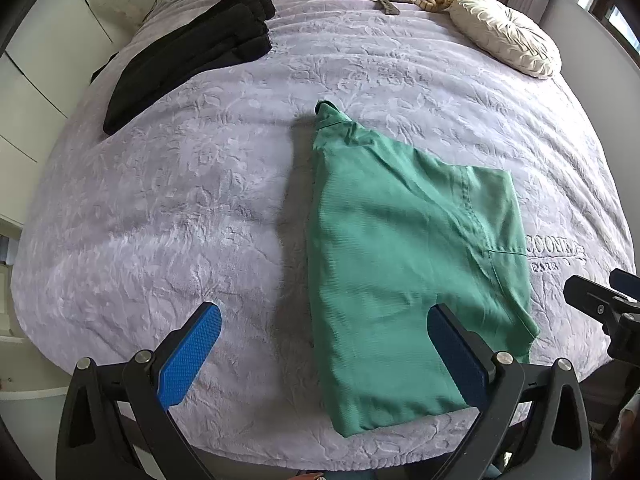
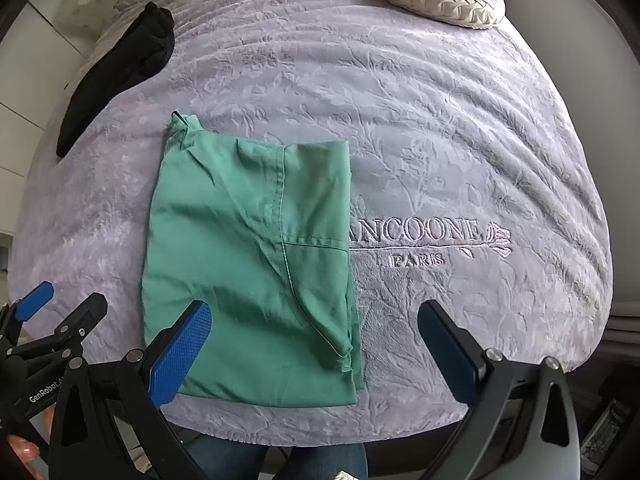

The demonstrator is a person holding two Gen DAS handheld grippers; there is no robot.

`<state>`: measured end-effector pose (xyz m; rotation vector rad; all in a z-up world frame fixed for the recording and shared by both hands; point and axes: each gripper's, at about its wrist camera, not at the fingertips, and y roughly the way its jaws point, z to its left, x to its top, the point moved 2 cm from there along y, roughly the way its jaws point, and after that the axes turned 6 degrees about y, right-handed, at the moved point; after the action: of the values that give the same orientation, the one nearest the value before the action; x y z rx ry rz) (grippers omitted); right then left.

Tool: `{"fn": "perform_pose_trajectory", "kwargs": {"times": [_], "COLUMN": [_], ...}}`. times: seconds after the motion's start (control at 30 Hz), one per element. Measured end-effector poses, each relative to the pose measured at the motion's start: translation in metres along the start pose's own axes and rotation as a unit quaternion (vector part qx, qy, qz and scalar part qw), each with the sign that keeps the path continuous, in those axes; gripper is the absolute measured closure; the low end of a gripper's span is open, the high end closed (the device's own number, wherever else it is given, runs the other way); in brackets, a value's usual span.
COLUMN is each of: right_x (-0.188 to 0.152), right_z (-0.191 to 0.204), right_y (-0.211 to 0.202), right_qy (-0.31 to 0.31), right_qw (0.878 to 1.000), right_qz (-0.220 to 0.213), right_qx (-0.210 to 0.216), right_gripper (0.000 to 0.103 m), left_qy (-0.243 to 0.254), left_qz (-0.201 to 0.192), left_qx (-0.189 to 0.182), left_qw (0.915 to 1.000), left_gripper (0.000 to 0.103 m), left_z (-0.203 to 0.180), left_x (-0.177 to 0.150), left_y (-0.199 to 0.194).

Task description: Fold large clothes

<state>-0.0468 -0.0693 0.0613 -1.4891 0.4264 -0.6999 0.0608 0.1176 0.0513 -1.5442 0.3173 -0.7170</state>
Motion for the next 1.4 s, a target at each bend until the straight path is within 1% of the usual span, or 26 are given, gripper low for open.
{"fn": "perform_pose_trajectory", "kwargs": {"times": [1.4], "right_x": [0.0051], "right_z": [-0.0013], "right_y": [0.0043], "right_qy": [0.002], "right_qw": [1.0], "right_qz": [0.005], "right_qx": [-0.004], "right_gripper": [0.0], "left_qy": [0.005], "left_qz": [0.006], "left_qx": [-0.001], "left_qw": [1.0], "left_gripper": [0.0], "left_z": [0.001], "left_x": [0.0036], "left_y": [0.0064]}}
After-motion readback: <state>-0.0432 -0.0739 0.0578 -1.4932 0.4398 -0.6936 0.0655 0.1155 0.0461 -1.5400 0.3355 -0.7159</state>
